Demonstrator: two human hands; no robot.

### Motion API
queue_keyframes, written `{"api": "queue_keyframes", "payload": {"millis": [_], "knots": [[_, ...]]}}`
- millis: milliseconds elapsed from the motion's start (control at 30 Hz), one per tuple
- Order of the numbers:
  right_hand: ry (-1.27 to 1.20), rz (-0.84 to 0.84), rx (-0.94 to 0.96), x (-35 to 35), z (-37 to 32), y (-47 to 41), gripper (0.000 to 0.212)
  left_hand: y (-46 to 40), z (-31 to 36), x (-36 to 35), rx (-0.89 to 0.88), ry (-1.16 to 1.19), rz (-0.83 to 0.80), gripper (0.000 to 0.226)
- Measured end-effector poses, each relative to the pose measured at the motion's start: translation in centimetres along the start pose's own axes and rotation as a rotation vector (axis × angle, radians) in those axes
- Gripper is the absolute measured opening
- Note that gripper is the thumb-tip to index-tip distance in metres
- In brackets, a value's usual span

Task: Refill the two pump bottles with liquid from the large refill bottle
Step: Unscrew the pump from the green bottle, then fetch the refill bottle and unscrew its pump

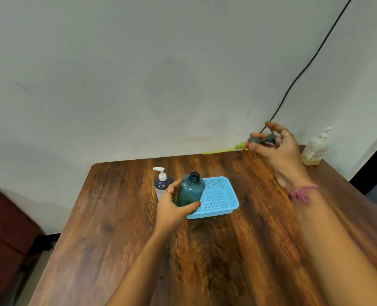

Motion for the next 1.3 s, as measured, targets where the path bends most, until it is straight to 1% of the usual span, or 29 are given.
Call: {"api": "queue_keyframes", "payload": {"millis": [133,233,300,367,433,567,667,733,800,1000,1133,1300], "knots": [[0.071,0.137,-0.062,0.9,8.3,5.4,0.065,1.4,-3.4,-0.8,0.082,-0.007,-0.028,0.067],[0.131,0.218,-0.112,1.0,13.1,9.3,0.052,2.4,-5.7,-1.8,0.142,-0.034,-0.065,0.066],[0.160,0.270,-0.146,0.9,15.6,11.6,0.048,3.0,-7.0,-2.4,0.165,-0.059,-0.076,0.066],[0.245,0.289,-0.186,0.7,17.9,13.6,0.041,3.5,-8.2,-3.2,0.195,-0.070,-0.086,0.066],[0.340,0.267,-0.223,0.3,19.6,15.0,0.038,3.7,-9.3,-4.0,0.221,-0.075,-0.101,0.068],[0.434,0.197,-0.237,-1.2,21.8,16.6,0.042,3.4,-11.1,-5.0,0.256,-0.111,-0.112,0.073],[0.599,0.100,-0.245,-2.1,23.5,17.5,0.030,3.2,-12.3,-5.7,0.273,-0.150,-0.121,0.072],[0.662,0.033,-0.250,-2.6,24.6,18.2,0.022,3.2,-13.1,-6.1,0.285,-0.186,-0.120,0.072],[0.715,-0.039,-0.232,-3.0,25.4,18.5,0.019,3.2,-13.5,-6.4,0.288,-0.209,-0.122,0.072],[0.887,-0.258,-0.186,-3.6,27.5,19.3,0.026,3.0,-14.1,-7.3,0.299,-0.268,-0.108,0.076],[0.934,-0.290,-0.167,-3.9,27.8,19.4,0.028,2.7,-14.2,-7.6,0.304,-0.278,-0.110,0.079],[0.950,-0.238,-0.214,-3.6,28.2,19.4,0.032,2.7,-14.6,-7.6,0.294,-0.267,-0.095,0.077]]}}
Point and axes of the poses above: each hand's wrist, its own y-axis away from the middle knuckle, its own x-axis out of the back of the hand, z = x × y, the point moved 3 cm from there along -y, towards the middle knuckle, and after that the axes turned 9 degrees about -z, right-handed, at the moved point
